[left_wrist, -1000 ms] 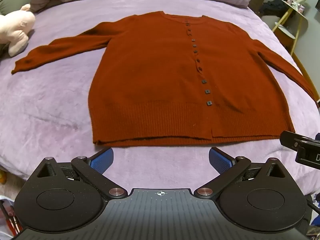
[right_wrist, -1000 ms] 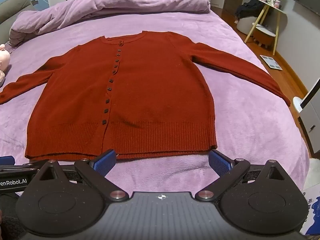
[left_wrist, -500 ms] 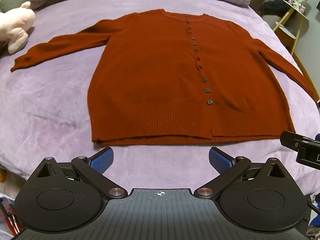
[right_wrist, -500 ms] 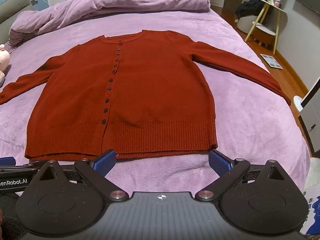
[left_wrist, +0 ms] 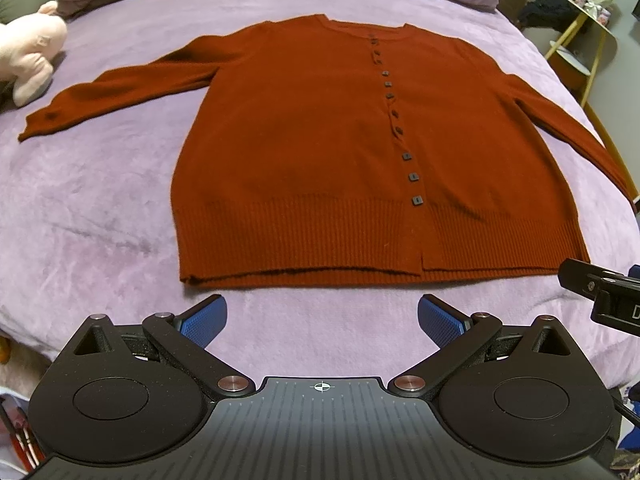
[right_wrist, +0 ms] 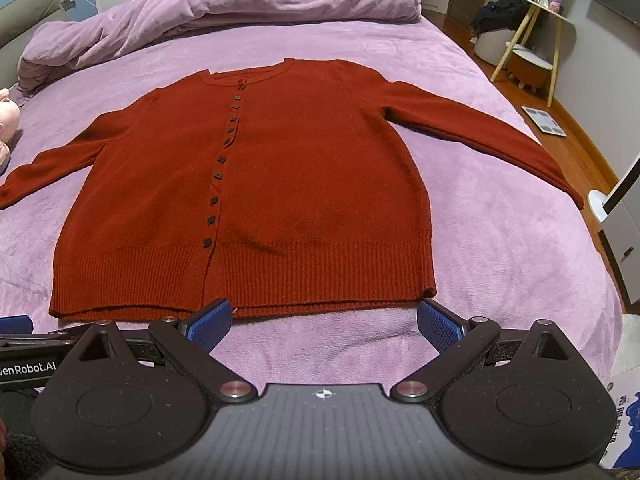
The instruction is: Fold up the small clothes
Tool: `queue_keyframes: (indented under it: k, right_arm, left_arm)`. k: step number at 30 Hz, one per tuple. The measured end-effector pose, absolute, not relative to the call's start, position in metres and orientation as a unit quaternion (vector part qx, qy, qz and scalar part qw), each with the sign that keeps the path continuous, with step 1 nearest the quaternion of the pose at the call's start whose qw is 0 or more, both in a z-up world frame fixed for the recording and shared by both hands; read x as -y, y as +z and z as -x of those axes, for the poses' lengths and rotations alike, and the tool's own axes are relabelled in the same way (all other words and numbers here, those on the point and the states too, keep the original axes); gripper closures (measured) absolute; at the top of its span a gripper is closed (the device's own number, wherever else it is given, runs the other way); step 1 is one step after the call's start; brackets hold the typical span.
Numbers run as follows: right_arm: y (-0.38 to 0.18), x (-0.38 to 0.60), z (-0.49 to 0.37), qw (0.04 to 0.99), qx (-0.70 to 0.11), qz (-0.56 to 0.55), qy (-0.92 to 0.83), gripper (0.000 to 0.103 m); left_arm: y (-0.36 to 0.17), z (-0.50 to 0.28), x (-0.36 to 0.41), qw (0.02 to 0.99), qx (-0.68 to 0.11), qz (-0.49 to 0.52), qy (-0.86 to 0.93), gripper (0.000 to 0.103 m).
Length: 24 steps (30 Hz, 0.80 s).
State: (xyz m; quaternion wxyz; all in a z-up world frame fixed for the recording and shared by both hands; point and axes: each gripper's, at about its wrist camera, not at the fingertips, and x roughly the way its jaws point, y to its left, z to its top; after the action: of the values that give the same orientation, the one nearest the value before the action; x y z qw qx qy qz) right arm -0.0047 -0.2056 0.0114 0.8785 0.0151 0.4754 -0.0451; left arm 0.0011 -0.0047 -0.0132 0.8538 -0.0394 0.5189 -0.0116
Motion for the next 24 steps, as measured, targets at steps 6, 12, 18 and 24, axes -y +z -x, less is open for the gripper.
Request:
queue_keyframes:
  k: [6,12,18,24]
  right_arm:
    - [0.009,0.208,0.004,0.878,-0.476,-0.020,-0.039,0.004]
    - [0.005,0.209,0.001,0.881,-0.473,-0.023,-0.024,0.004]
    - [-0.004,0.228,0.005,0.913,-0.401,-0.064,0.040,0.004]
    - [-0.029,0.314,-0.019,0.932,-0.318,-0.169,0.032,0.004]
  left_arm:
    - [-0.017,-0.004,0.006,0.852,-0.523,0.039,-0.015,0.000]
    - [-0.022,-0.010,0.006,0.848,-0.527,0.045,-0.020,0.000]
    - [-0.033,-0.024,0.006,0.852,-0.518,0.061,-0.032,0.000]
    - [-0.051,-0.059,0.011,0.878,-0.475,0.047,-0.031,0.000]
